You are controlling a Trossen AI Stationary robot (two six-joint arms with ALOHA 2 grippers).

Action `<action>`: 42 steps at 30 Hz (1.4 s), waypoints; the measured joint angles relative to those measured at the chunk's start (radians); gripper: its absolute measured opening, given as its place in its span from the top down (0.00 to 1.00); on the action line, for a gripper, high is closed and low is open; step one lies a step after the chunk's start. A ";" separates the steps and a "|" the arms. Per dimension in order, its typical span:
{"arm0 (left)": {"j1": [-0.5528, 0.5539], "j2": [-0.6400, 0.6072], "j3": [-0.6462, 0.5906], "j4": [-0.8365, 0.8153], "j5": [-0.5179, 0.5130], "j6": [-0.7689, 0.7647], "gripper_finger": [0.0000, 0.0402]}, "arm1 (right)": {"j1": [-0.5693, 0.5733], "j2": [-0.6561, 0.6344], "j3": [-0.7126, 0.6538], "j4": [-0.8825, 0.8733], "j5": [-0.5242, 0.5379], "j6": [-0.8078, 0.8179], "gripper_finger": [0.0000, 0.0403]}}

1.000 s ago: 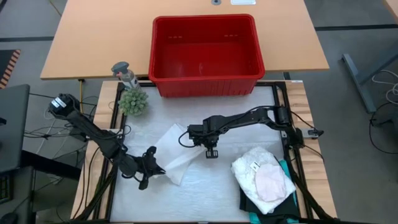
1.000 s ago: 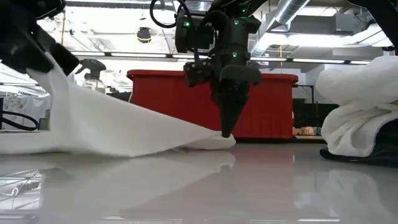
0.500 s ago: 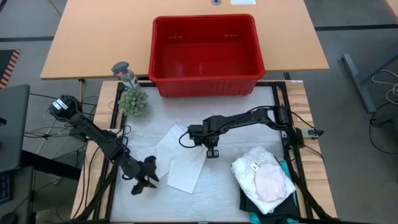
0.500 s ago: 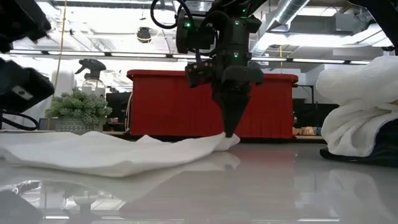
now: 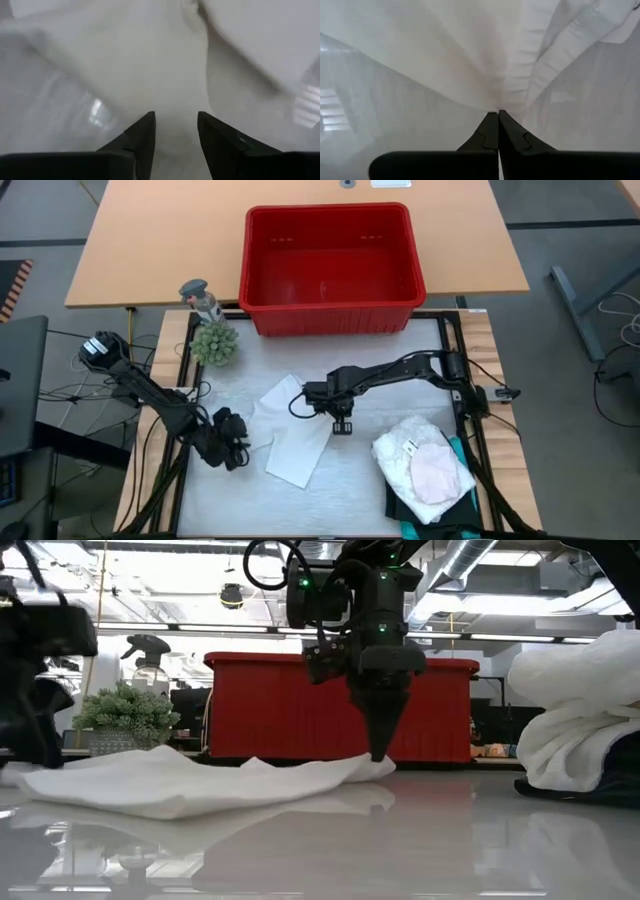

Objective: Fold Laundry from Bin
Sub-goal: Fold the white boxers

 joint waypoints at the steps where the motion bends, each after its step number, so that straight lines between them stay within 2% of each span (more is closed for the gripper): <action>1: 0.000 -0.008 0.008 -0.010 -0.003 -0.009 0.67 | 0.000 0.000 0.000 -0.004 0.000 0.010 0.95; 4: -0.004 -0.012 0.006 -0.051 0.006 -0.014 0.70 | 0.000 0.000 0.000 -0.019 -0.019 0.078 0.95; 9: -0.007 -0.012 0.007 -0.039 -0.003 0.061 0.73 | 0.015 0.000 0.000 -0.015 -0.106 0.218 0.95; 13: -0.007 -0.019 0.007 0.013 -0.036 0.117 0.73 | 0.049 0.000 0.000 0.001 -0.200 0.341 0.94; 16: -0.007 -0.022 0.008 0.034 -0.073 0.122 0.73 | 0.077 0.000 0.003 0.011 -0.220 0.359 0.93; 23: -0.007 -0.022 0.008 -0.016 -0.108 0.117 0.73 | 0.078 -0.020 0.137 -0.182 -0.239 0.152 0.86; 27: -0.007 -0.022 0.008 -0.029 -0.137 0.104 0.73 | 0.060 -0.019 0.248 -0.389 -0.285 -0.023 0.85; 30: -0.007 -0.022 0.008 -0.026 -0.159 0.092 0.73 | 0.049 -0.021 0.300 -0.442 -0.307 -0.125 0.85; 32: -0.007 -0.022 0.008 -0.026 -0.184 0.081 0.73 | 0.038 -0.028 0.306 -0.375 -0.243 -0.177 0.85; 34: -0.007 -0.022 0.008 -0.026 -0.212 0.068 0.73 | 0.010 -0.031 0.306 -0.213 -0.192 -0.216 0.85; 38: -0.007 -0.022 0.008 -0.026 -0.222 0.026 0.73 | -0.079 -0.030 0.307 0.107 -0.202 -0.209 0.85; 42: -0.007 -0.022 0.008 -0.026 -0.237 0.001 0.73 | -0.152 -0.017 0.307 0.238 -0.198 -0.212 0.86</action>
